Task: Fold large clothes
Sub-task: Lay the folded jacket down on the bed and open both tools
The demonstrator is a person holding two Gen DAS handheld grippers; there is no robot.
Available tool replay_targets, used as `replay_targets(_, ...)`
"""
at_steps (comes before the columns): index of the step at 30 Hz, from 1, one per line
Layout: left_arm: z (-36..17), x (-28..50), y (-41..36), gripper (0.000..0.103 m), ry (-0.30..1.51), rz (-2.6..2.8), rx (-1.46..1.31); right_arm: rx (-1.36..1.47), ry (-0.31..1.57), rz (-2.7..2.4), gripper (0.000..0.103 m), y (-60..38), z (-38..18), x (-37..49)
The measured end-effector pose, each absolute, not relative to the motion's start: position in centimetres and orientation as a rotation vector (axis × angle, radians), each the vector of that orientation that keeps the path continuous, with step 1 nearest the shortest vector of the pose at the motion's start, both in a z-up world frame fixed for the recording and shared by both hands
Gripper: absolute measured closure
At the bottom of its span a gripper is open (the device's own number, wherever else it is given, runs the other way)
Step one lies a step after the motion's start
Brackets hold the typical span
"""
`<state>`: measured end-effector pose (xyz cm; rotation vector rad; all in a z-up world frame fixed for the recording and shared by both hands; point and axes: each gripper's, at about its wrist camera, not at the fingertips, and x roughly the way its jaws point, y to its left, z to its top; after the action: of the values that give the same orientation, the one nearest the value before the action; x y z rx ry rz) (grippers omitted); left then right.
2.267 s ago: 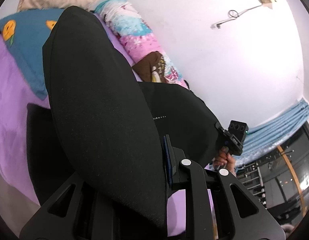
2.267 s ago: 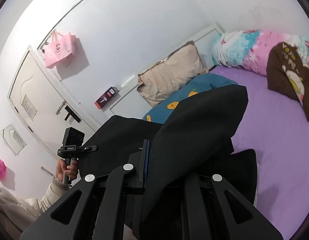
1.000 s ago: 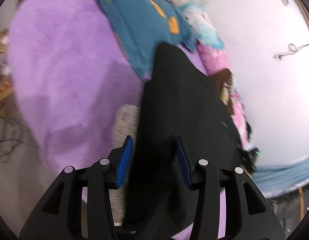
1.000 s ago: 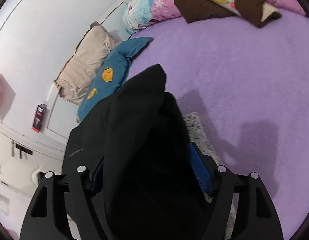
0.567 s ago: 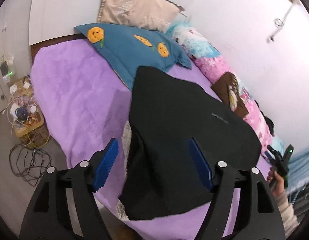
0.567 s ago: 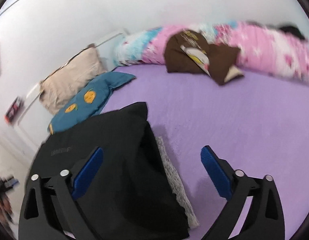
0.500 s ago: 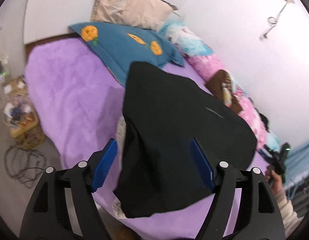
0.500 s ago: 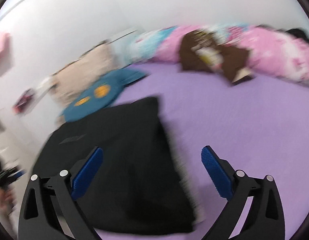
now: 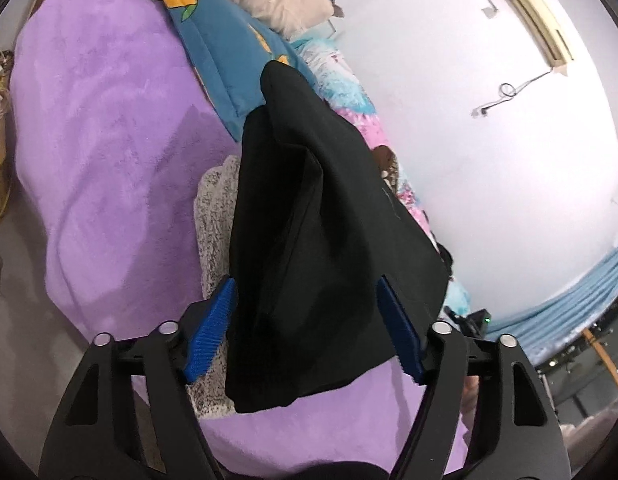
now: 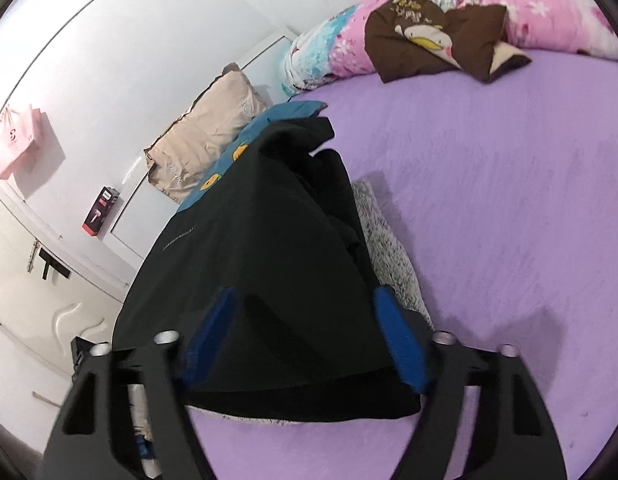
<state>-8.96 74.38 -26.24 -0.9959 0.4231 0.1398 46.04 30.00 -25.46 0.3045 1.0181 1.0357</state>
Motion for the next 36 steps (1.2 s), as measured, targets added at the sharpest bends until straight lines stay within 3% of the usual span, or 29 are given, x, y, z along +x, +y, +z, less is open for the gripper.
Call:
replay_targets(1,-26.4,-9.0,74.3,0.040,0.417,0.133,-0.991,0.300,1.016,1.035,0.049,29.9,-25.5,46.0)
replay_targets(2,-26.6,-8.9,74.3,0.050,0.420,0.124,-0.992,0.299,1.013,1.033,0.051,29.8,-25.7,46.0)
replay_targets(3,-27.1,-8.6,74.3,0.078,0.433,0.109,-0.998,0.301,1.014,1.027,0.059,29.7,-25.8,46.1)
replay_targets(4,-27.5,-8.4,74.4,0.093,0.440,0.090,-1.013,0.304,1.022,1.016,0.063,29.6,-26.0,46.3)
replay_targets(5,-28.0,-8.2,74.5,0.097,0.437,0.063,-1.041,0.305,1.026,1.011,0.064,29.6,-26.1,46.4)
replay_targets(7,-28.3,-8.2,74.5,0.099,0.411,0.059,-1.051,0.288,1.021,0.996,0.070,29.7,-26.1,46.3)
replay_targets(21,-32.9,-12.6,73.6,0.100,0.078,0.044,-1.339,0.273,1.030,0.946,0.081,29.6,-26.1,46.4)
replay_targets(28,-32.6,-13.5,73.8,0.099,0.091,0.090,-1.349,0.281,1.049,0.923,0.082,29.0,-26.0,46.5)
replay_targets(30,-31.4,-13.9,73.9,0.098,0.125,0.146,-1.324,0.234,1.019,0.893,0.078,28.8,-24.6,46.2)
replay_targets(32,-28.8,-14.5,73.8,0.098,0.158,0.225,-1.242,0.136,0.953,0.870,0.063,29.3,-22.2,45.4)
replay_targets(33,-26.7,-14.8,73.7,0.100,0.170,0.296,-1.176,0.112,0.923,0.877,0.048,29.7,-21.0,45.1)
replay_targets(34,-25.0,-14.7,73.5,0.100,0.196,0.362,-1.113,0.078,0.898,0.885,0.041,30.3,-19.9,44.7)
replay_targets(35,-23.2,-14.1,73.4,0.093,0.255,0.440,-1.036,0.017,0.871,0.888,0.036,31.5,-18.5,44.1)
replay_targets(36,-21.9,-13.3,73.3,0.069,0.313,0.496,-0.974,-0.032,0.857,0.887,0.022,32.8,-17.5,43.6)
